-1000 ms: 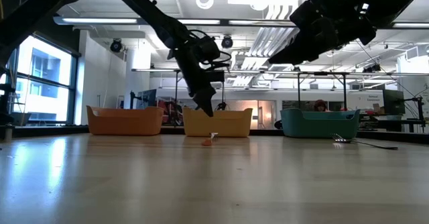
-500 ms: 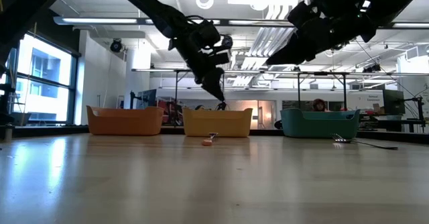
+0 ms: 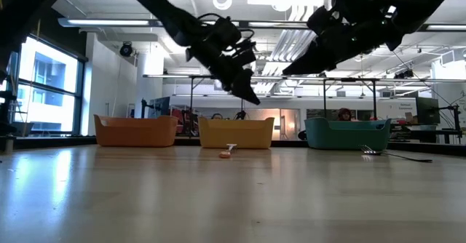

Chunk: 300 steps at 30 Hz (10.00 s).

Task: Sort silverware by color (type)
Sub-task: Put the right black fork into the orange bin, then put the white fork into the yellow bin

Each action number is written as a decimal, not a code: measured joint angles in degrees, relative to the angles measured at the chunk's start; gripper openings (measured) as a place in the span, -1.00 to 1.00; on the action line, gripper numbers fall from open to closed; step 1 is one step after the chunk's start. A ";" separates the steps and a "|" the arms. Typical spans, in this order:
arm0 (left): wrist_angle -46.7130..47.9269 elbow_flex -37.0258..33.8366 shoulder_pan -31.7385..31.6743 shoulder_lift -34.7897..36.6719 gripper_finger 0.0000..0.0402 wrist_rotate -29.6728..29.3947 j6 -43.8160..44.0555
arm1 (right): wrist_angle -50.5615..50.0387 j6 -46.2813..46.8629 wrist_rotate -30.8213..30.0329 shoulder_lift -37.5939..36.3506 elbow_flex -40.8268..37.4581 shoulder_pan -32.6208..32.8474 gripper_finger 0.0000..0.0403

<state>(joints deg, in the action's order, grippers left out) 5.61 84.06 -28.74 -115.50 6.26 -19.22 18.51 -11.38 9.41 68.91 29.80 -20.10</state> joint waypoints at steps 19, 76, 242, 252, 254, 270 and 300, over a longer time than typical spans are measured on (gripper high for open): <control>-45.75 -53.44 6.87 29.31 -1.00 1.71 8.29 | -18.08 17.13 -21.68 5.34 2.43 6.45 -0.53; -53.88 -71.15 13.75 44.73 -0.98 0.09 18.48 | -2.04 26.19 -16.15 18.25 3.11 13.37 -0.99; -45.79 -83.28 6.60 50.15 -1.00 -7.56 12.15 | -60.15 56.99 -9.42 15.23 22.18 33.99 -0.53; -45.72 -83.28 6.85 50.15 -1.00 -7.56 9.70 | -68.86 82.53 -10.36 15.27 22.16 50.42 -0.53; -45.71 -83.28 6.85 50.15 -1.00 -7.57 9.66 | -69.14 87.62 -11.55 15.79 22.16 52.81 -0.51; -45.70 -83.28 6.82 50.15 -1.00 -7.56 8.55 | -69.33 113.86 -12.08 26.28 22.13 57.36 -0.03; -46.21 -83.26 6.82 50.15 -1.00 -7.56 8.54 | -63.81 57.39 -36.09 28.22 34.57 35.81 -0.99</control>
<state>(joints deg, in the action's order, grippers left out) -40.60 0.80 -21.91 -65.34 -1.30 -10.68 -45.30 46.01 -26.68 97.12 64.37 15.71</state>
